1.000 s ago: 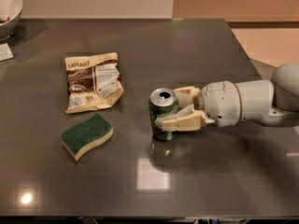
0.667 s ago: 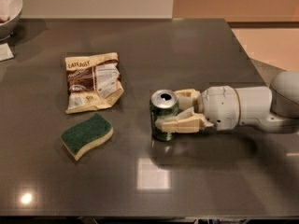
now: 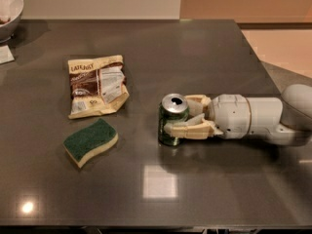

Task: Place green can upright

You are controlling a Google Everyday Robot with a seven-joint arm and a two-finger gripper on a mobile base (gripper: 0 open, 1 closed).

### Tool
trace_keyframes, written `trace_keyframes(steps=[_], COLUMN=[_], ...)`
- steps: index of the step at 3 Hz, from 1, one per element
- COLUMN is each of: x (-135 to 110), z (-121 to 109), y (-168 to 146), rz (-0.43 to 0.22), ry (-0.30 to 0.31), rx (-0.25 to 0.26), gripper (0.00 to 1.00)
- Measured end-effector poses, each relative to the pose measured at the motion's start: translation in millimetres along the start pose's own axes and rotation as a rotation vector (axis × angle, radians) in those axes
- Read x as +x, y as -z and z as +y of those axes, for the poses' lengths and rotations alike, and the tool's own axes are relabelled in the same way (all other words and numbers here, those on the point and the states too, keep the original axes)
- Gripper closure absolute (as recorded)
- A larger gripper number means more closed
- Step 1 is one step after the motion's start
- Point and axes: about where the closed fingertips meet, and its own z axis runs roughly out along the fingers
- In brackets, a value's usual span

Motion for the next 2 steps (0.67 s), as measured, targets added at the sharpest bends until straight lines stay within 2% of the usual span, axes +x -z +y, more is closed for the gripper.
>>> trace_keyframes(steps=[2], x=[-2.2], z=[1.6], y=[-4.3], rz=[0.001], ry=[0.004], rx=[-0.009], gripper=[0.13])
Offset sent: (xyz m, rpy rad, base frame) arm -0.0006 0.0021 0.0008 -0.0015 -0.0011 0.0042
